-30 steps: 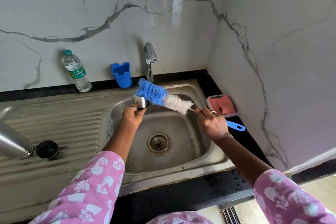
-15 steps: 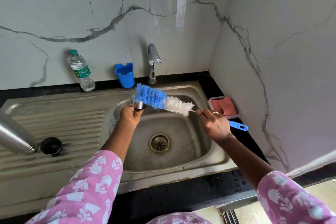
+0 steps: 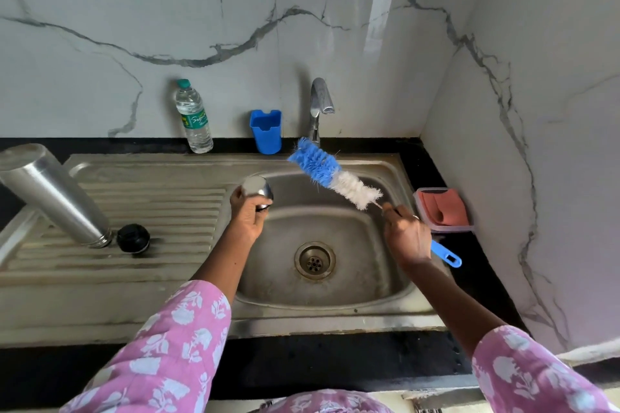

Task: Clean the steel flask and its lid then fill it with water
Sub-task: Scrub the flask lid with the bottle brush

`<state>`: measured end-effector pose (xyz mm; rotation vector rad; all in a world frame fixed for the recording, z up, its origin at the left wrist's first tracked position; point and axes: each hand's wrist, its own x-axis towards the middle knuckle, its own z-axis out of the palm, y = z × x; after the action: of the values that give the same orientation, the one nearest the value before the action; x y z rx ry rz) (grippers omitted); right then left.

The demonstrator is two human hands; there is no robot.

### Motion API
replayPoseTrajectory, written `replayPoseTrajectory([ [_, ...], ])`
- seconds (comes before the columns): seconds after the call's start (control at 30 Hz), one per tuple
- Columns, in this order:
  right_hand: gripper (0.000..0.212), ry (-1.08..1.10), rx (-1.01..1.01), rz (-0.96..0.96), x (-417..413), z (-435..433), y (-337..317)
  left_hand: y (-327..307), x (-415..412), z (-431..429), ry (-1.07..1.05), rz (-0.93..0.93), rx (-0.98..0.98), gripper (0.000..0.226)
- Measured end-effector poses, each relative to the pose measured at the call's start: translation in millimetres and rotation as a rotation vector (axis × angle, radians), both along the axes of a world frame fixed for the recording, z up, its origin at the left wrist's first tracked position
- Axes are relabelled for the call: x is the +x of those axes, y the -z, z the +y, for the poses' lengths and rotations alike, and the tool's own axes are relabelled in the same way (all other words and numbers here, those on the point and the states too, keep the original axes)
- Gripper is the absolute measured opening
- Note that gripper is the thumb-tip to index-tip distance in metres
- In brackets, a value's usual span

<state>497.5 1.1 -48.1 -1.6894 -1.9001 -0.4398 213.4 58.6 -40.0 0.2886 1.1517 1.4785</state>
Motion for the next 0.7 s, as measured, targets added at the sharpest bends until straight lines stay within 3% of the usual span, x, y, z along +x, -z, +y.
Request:
replayPoseTrajectory([
  [0.07, 0.018, 0.013, -0.057, 0.050, -13, 1, 2, 4, -8, -8, -0.055, 0.129, -0.013, 0.059],
  [0.17, 0.014, -0.008, -0.099, 0.123, -30, 4, 4, 14, -27, -18, -0.169, 0.224, -0.050, 0.058],
  [0.3, 0.016, -0.041, -0.125, 0.178, -53, 9, 11, 29, -66, -32, -0.284, 0.720, -0.231, 0.065],
  [0.4, 0.014, -0.062, -0.140, 0.242, -69, 11, 16, 38, -91, -42, -0.278, 0.931, -0.300, 0.062],
  [0.5, 0.011, -0.078, -0.157, 0.288, -81, 13, 20, 44, -107, -50, -0.283, 0.998, -0.358, 0.065],
  [0.7, 0.006, -0.087, -0.181, 0.301, -92, 14, 27, 48, -114, -61, -0.297, 0.951, -0.380, 0.063],
])
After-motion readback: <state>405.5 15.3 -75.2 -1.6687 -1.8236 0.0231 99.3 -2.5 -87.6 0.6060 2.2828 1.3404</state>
